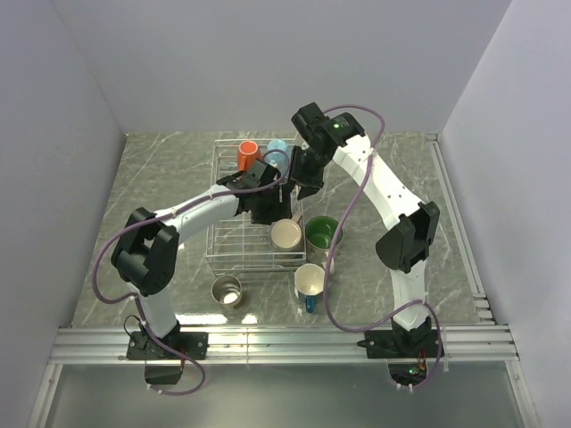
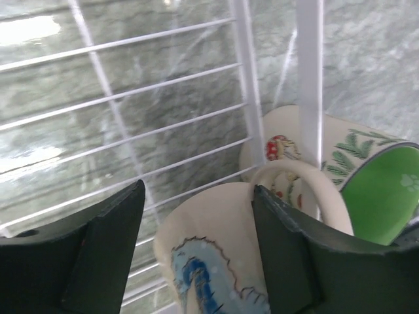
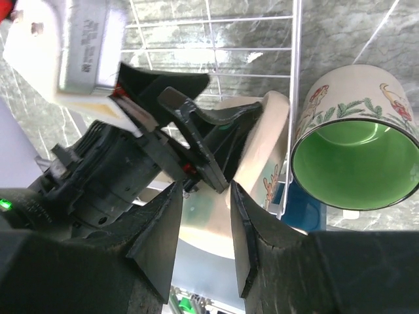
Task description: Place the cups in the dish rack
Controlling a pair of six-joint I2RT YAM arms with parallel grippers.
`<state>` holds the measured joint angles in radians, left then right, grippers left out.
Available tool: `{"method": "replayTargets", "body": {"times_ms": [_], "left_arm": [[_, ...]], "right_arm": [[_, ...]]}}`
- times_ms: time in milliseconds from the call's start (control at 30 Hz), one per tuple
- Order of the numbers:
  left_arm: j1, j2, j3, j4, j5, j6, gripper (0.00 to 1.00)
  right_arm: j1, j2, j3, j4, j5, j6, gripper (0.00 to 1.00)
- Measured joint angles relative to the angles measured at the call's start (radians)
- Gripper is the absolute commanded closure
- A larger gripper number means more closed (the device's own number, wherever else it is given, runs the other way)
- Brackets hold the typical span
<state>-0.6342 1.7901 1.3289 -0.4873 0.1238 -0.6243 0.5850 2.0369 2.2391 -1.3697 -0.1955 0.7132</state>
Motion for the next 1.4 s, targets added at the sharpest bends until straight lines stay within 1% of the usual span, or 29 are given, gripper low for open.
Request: {"method": "replayTargets", "body": {"times_ms": [167, 367, 567, 700, 867, 1033, 1200, 1400], "left_arm": [[0.002, -0.019, 0.019, -0.089, -0.071, 0.007, 0.18], [0.013, -0.045, 0.053, -0.202, -0.127, 0.013, 0.16], [0.031, -0.045, 0.153, -0.312, -0.179, 0.023, 0.14], [0.048, -0.052, 0.266, -0.382, -0.212, 0.031, 0.13], [0.059, -0.081, 0.357, -0.435, -0.243, 0.037, 0.13], [0.061, -0.105, 0.367, -0.477, -0.254, 0.029, 0.13], [0.062, -0.13, 0.365, -0.511, -0.269, 0.009, 0.13], [0.062, -0.216, 0.374, -0.555, -0.297, -0.022, 0.14]], "right_arm": [[-0.009, -0.004, 0.0, 0.0, 0.018, -0.004, 0.57], [-0.034, -0.019, 0.0, 0.001, 0.026, -0.019, 0.57], [-0.057, -0.04, -0.008, 0.003, 0.053, -0.043, 0.57], [-0.09, -0.111, -0.142, 0.027, 0.084, -0.072, 0.57], [-0.161, -0.241, -0.405, 0.074, 0.098, -0.1, 0.57], [-0.217, -0.308, -0.535, 0.109, 0.117, -0.134, 0.57], [-0.219, -0.372, -0.646, 0.161, 0.136, -0.161, 0.57], [-0.219, -0.41, -0.801, 0.215, 0.143, -0.184, 0.58]]}}
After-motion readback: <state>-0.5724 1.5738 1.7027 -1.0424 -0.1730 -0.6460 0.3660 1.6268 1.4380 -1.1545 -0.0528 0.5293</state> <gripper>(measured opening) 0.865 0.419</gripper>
